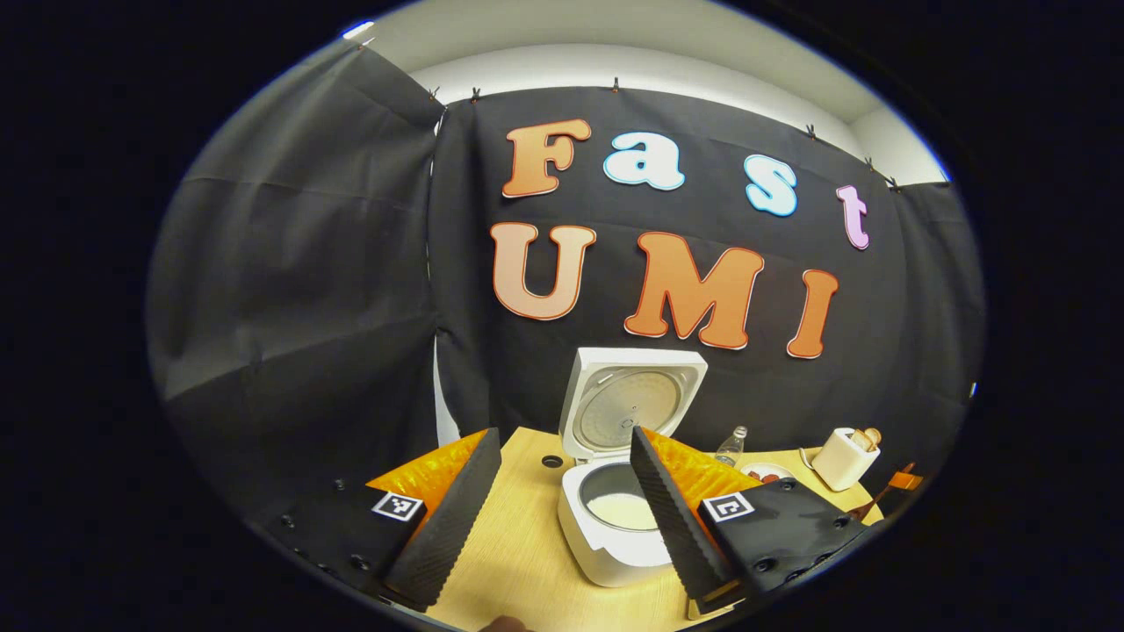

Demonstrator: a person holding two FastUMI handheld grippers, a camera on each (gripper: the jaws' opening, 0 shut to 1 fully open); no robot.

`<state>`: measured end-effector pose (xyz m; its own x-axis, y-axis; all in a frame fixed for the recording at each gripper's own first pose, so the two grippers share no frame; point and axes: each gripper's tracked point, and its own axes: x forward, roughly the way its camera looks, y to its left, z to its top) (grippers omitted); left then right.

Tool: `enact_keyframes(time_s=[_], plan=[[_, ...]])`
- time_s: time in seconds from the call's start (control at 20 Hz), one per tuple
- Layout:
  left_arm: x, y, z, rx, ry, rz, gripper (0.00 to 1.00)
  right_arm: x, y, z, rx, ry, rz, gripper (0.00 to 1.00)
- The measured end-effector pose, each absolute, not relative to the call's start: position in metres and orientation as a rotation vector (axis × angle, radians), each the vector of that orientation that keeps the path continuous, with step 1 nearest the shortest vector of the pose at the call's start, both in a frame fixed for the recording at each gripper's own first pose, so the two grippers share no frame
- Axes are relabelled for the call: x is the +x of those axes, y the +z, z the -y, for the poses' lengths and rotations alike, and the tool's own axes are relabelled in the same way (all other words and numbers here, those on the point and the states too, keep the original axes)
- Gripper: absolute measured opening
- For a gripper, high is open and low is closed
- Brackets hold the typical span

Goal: Close the left gripper, press the button to open the rice cooker; take a wooden spoon from the chopstick holder with the right hand, scoop a spoonful of rice and pour it into the rice cooker, then put the wooden spoon back into the chopstick holder.

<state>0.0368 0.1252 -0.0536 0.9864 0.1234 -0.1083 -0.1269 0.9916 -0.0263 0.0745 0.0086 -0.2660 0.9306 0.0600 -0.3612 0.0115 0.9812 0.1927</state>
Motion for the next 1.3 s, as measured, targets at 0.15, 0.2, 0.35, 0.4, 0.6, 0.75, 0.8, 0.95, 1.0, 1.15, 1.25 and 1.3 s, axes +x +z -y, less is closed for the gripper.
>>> enact_keyframes(time_s=[0.15, 0.2, 0.35, 0.4, 0.6, 0.75, 0.8, 0.95, 1.0, 1.15, 1.25, 1.3], plan=[[0.034, -0.057, -0.12, -0.04, 0.138, -0.12, 1.0, 0.08, -0.295, -0.006, 0.207, 0.034, -0.417, 0.13], [0.032, -0.058, -0.118, -0.038, 0.143, -0.122, 1.0, 0.082, -0.305, -0.006, 0.212, 0.035, -0.435, 0.13], [0.029, -0.056, -0.117, -0.016, 0.164, -0.119, 1.0, 0.088, -0.328, -0.006, 0.241, 0.049, -0.47, 0.14], [0.028, -0.054, -0.118, -0.008, 0.179, -0.113, 1.0, 0.089, -0.336, -0.006, 0.25, 0.052, -0.483, 0.16], [0.024, -0.053, -0.116, 0.018, 0.2, -0.114, 1.0, 0.088, -0.342, 0.0, 0.274, 0.066, -0.479, 0.18], [0.026, -0.056, -0.113, 0.02, 0.201, -0.121, 1.0, 0.086, -0.341, 0.014, 0.288, 0.038, -0.483, 0.22], [0.027, -0.058, -0.109, 0.016, 0.195, -0.123, 1.0, 0.086, -0.342, 0.019, 0.275, 0.023, -0.489, 0.25], [0.03, -0.062, -0.103, 0.016, 0.185, -0.133, 1.0, 0.084, -0.349, 0.035, 0.231, -0.022, -0.524, 0.53], [0.032, -0.064, -0.1, 0.016, 0.182, -0.139, 1.0, 0.085, -0.346, 0.039, 0.213, -0.032, -0.522, 0.64], [0.04, -0.06, -0.086, -0.006, 0.155, -0.138, 0.99, 0.097, -0.331, 0.05, 0.119, -0.061, -0.487, 0.95], [0.049, -0.053, -0.077, -0.009, 0.139, -0.127, 0.99, 0.103, -0.317, 0.054, 0.062, -0.071, -0.468, 0.95], [0.055, -0.047, -0.074, -0.004, 0.133, -0.12, 0.99, 0.106, -0.309, 0.055, 0.044, -0.07, -0.462, 0.95]])
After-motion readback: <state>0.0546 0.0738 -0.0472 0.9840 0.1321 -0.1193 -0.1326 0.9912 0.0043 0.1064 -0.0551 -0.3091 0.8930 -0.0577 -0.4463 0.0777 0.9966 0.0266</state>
